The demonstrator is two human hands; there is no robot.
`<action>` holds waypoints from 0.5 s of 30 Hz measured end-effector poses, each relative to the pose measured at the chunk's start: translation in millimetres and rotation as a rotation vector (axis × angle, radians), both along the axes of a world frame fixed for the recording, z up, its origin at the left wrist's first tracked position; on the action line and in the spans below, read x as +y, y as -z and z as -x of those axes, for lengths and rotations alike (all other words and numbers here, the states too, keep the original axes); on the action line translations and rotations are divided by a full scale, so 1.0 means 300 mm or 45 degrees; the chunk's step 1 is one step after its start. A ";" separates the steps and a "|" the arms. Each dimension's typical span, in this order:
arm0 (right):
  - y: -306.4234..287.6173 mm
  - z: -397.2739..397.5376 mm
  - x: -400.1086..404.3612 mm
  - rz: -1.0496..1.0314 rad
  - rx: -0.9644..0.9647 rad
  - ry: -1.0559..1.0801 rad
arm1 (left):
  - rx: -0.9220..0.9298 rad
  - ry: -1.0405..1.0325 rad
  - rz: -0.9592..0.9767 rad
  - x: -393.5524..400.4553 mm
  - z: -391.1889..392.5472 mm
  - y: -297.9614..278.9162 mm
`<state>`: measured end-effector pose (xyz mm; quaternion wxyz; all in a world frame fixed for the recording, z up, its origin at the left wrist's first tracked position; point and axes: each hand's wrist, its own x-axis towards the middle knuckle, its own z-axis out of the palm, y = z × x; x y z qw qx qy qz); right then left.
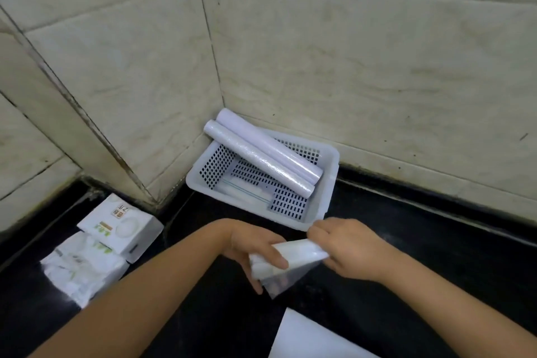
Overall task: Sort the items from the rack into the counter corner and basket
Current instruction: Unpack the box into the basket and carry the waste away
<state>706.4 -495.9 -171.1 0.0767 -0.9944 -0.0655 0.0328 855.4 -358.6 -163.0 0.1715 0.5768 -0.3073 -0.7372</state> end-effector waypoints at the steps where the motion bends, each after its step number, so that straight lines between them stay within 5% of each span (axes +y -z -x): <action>1: -0.003 -0.013 0.005 0.073 -0.073 -0.037 | 0.056 0.004 0.015 0.001 -0.005 0.015; 6: 0.009 -0.078 0.027 0.237 -0.067 0.019 | -0.175 -0.032 0.137 0.019 -0.011 0.078; 15: 0.044 -0.168 0.005 -0.108 0.360 0.232 | -1.350 0.305 0.477 0.013 -0.062 0.043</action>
